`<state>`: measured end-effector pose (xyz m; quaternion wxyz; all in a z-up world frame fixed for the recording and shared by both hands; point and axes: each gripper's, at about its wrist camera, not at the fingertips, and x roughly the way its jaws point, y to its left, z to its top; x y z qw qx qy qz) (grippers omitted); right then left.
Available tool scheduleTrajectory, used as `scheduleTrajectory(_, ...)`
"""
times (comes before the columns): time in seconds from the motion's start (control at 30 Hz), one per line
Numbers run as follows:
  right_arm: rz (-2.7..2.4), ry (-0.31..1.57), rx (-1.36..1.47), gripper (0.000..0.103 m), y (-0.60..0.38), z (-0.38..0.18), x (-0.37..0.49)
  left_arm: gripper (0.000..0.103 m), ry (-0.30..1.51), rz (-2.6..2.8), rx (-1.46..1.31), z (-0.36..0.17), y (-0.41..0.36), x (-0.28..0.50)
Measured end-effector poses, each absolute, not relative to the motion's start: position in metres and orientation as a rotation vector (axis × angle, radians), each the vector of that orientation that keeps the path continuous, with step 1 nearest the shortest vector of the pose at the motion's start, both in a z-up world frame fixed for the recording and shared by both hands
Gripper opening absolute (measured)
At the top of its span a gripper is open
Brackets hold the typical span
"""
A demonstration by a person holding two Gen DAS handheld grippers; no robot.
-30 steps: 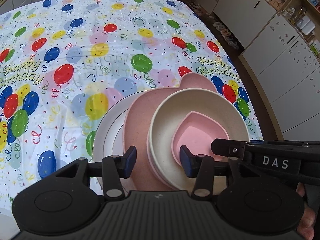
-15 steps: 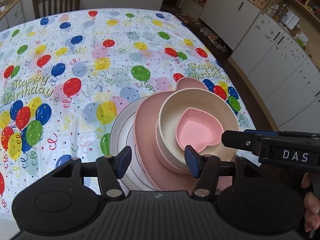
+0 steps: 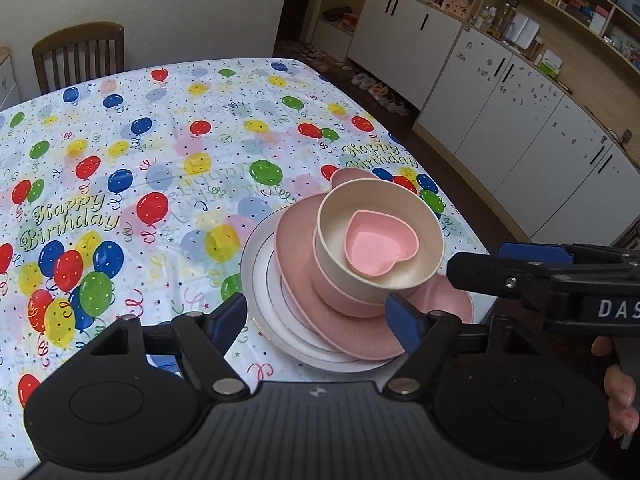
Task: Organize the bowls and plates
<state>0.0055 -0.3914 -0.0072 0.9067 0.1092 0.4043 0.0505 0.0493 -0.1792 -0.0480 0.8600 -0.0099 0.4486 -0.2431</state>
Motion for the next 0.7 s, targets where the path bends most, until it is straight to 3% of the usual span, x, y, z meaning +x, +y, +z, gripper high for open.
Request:
scheduleTrajectory(0.1, 0.088, 0.795, 0.218, 0.092, -0.383, -0.005, -0.007, 0.082, 0.921, -0.523, -0.020, -0.045, -0.169, 0.041)
scheduleTrajectory(0.2, 0.080, 0.770, 0.208, 0.094, -0.375, -0.003, -0.017, 0.086, 0.893, -0.535, -0.014, -0.042, -0.160, 0.032)
scheduleTrajectory(0.27, 0.073, 0.753, 0.222, 0.095, -0.373, -0.002, -0.022, 0.098, 0.882, -0.544, -0.018, -0.040, -0.155, 0.026)
scheduleTrajectory(0.33, 0.065, 0.735, 0.231, 0.096, -0.372, -0.001, -0.028, 0.102, 0.870, -0.550, -0.021, -0.038, -0.152, 0.021)
scheduleTrajectory(0.7, 0.074, 0.696, 0.276, 0.103, -0.383, 0.002, -0.048, 0.102, 0.807, -0.491, -0.046, -0.022, -0.146, 0.003)
